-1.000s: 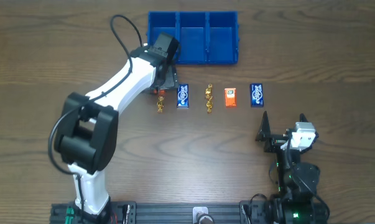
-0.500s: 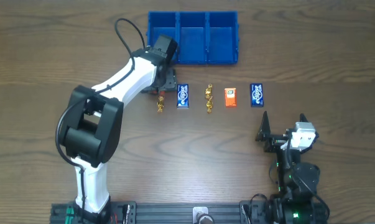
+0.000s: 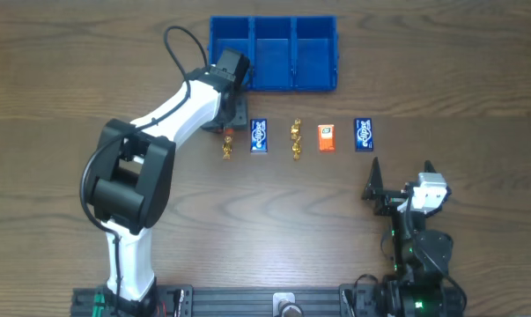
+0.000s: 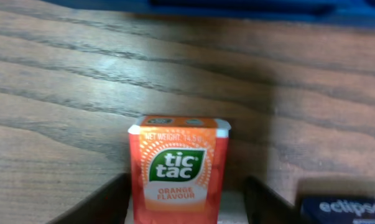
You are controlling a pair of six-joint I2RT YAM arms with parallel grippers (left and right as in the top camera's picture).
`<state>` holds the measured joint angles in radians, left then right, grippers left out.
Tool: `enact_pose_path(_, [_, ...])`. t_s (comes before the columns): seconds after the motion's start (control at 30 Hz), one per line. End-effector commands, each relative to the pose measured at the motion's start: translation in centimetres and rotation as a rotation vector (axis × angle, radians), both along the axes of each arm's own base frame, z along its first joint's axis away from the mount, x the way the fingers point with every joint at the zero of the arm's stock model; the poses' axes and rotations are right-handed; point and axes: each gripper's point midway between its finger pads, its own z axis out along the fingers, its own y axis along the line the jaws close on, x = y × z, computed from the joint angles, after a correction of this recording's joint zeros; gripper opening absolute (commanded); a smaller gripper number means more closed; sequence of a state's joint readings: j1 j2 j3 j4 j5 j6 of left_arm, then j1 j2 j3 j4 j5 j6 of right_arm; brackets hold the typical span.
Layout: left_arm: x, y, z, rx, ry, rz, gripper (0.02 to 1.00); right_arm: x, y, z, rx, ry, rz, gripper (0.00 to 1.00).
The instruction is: Sort Candies Into Trays
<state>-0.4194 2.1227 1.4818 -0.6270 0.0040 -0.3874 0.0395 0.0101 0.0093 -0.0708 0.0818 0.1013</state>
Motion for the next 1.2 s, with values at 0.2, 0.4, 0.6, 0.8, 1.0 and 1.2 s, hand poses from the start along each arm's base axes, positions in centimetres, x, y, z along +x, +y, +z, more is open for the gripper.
enact_pose_path(0.2, [-0.5, -0.7, 0.6, -0.051, 0.024, -0.001, 0.202, 0.0, -0.1, -0.1, -0.006, 0.001, -0.004, 1.0])
enact_pose_path(0.4, [0.6, -2.0, 10.3, -0.067, -0.216, -0.007, 0.2, 0.0, -0.1, -0.1, -0.006, 0.001, -0.004, 0.998])
enact_pose_path(0.6, [5.5, -2.6, 21.1, -0.013, -0.504, -0.03, 0.196, 0.0, -0.1, -0.1, -0.006, 0.001, -0.004, 1.0])
enact_pose_path(0.8, [10.2, -1.0, 20.2, -0.035, -0.471, 0.02, 0.205, 0.0, -0.1, -0.1, -0.006, 0.001, -0.004, 1.0])
enact_pose_path(1.0, [11.4, -0.4, 13.6, -0.026, -0.343, 0.028, 0.209, 0.0, -0.1, -0.1, -0.006, 0.001, -0.004, 1.0])
enact_pose_path(1.2, [11.6, -0.5, 11.8, -0.021, -0.315, 0.033, 0.218, 0.0, -0.1, -0.1, -0.006, 0.001, -0.004, 1.0])
